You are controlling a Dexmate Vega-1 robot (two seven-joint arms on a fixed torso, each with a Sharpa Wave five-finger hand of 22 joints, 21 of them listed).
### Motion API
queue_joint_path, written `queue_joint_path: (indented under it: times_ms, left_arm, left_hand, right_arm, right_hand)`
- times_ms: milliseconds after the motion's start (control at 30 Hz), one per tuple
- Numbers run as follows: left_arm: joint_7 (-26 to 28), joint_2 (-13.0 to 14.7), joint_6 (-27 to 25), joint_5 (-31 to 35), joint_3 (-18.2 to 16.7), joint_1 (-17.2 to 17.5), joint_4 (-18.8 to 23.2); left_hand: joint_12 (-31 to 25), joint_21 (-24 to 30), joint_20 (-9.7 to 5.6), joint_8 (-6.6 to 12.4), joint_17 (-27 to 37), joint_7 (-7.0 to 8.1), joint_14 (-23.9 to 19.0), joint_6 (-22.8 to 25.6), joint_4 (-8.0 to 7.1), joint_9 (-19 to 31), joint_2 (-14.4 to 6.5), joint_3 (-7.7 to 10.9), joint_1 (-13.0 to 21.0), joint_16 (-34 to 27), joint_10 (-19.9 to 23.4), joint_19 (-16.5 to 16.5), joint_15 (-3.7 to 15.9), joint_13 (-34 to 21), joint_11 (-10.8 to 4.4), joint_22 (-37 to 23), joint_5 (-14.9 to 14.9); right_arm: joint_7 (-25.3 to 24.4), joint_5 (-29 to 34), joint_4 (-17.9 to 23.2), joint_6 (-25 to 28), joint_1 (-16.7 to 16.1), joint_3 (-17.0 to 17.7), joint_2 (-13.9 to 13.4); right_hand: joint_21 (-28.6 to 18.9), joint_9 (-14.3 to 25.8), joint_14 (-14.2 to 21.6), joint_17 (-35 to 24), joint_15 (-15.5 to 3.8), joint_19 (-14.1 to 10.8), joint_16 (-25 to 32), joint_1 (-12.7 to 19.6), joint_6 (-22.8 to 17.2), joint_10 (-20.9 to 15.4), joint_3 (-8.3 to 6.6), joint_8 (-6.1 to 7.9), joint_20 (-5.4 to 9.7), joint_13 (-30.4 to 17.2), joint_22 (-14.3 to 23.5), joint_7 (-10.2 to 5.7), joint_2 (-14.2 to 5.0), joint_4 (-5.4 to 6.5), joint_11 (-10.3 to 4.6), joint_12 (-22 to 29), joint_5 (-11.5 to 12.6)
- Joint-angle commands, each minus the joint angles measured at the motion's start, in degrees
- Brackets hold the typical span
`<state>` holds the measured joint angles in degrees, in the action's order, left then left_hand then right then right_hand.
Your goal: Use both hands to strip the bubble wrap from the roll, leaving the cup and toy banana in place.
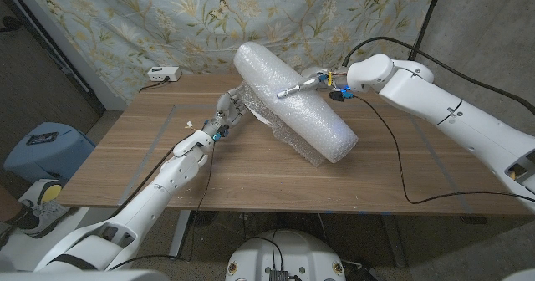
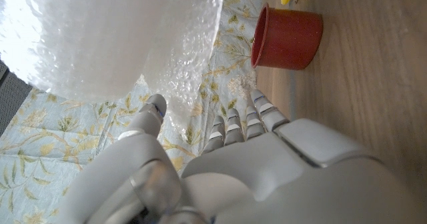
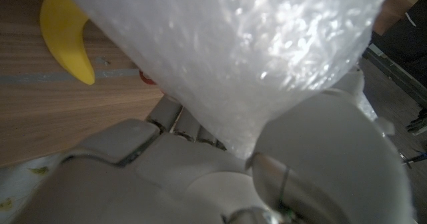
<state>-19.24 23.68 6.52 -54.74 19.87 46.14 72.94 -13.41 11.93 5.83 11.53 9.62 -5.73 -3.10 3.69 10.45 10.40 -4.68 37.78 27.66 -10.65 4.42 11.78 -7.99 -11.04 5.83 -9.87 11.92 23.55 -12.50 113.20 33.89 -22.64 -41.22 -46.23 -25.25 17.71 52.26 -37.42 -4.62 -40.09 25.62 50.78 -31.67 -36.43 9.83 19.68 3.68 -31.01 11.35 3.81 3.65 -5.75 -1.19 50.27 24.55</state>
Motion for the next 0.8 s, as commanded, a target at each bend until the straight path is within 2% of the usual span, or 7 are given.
queue_joint_path:
  times_ms: [33, 200, 567, 800]
  left_arm:
    - [0.2, 0.2, -1.9, -1.8, -0.3, 1.3, 2.3]
    - [0.0, 0.3, -2.7, -2.3, -0.2, 1.5, 3.0]
    - [-0.3, 0.5, -5.2, -3.9, 0.1, 1.5, 5.0]
    - [-1.1, 0.6, -6.7, -4.4, 0.7, 0.8, 4.9]
  left_hand:
    - [-0.2, 0.4, 0.08, 0.54, 0.2, -0.02, -0.4, 0.5, 0.32, 0.1, 0.1, -0.05, 1.0, -0.4, 0.5, 0.8, -0.11, -0.3, 0.18, -0.2, 0.1]
    - [-0.3, 0.4, -0.15, 0.51, 0.2, 0.03, -1.2, 0.6, 0.23, 0.1, 0.3, -0.15, 2.0, -0.5, 0.9, 1.3, 0.21, -0.3, 0.24, -0.2, 0.1]
    - [-0.9, 1.2, -0.54, 0.70, 0.3, -0.47, -5.2, 2.5, -0.02, 0.1, 0.9, -0.81, 5.2, -1.0, 3.5, 4.6, 1.61, -0.5, -0.81, -0.4, 0.0]
    - [-1.0, 1.3, -0.70, 0.69, 0.3, -0.72, -6.2, 2.9, -0.09, 0.1, 1.1, -1.11, 6.1, -1.1, 4.2, 5.1, 1.99, -0.5, -1.11, -0.5, 0.0]
  right_arm:
    - [-3.7, -3.0, 1.2, 0.5, -2.3, 2.2, -0.7]
    - [-4.6, -4.5, 1.3, 0.2, -3.1, 3.1, -1.1]
    - [-6.6, -5.7, 1.4, -0.1, -3.6, 3.5, -1.1]
    - [-7.4, -6.3, 0.8, 0.0, -3.5, 3.7, -0.9]
  right_hand:
    - [-0.5, 0.1, 3.4, -0.4, -8.22, -0.5, -0.2, 9.4, -0.5, -4.2, 0.39, -0.15, 2.01, -0.8, 0.1, 0.20, -8.69, 0.01, -3.61, 0.3, 0.0]
    - [-0.6, 0.2, 3.6, -0.6, -8.14, -0.7, -0.3, 9.3, -0.8, -4.3, 0.54, -0.13, 1.97, -0.9, 0.1, 0.39, -8.79, 0.12, -3.54, 0.4, -0.1]
    - [-0.8, 0.4, 3.9, -1.2, -8.15, -0.7, -0.6, 9.5, -0.9, -4.4, 0.84, -0.40, 1.95, -0.9, 0.1, 0.49, -9.04, 0.24, -3.41, 0.4, -0.3]
    - [-0.9, 0.5, 4.0, -1.4, -8.24, -0.8, -0.8, 9.8, -1.1, -4.5, 0.92, -0.50, 1.97, -0.9, 0.1, 0.48, -9.16, 0.18, -3.38, 0.4, -0.3]
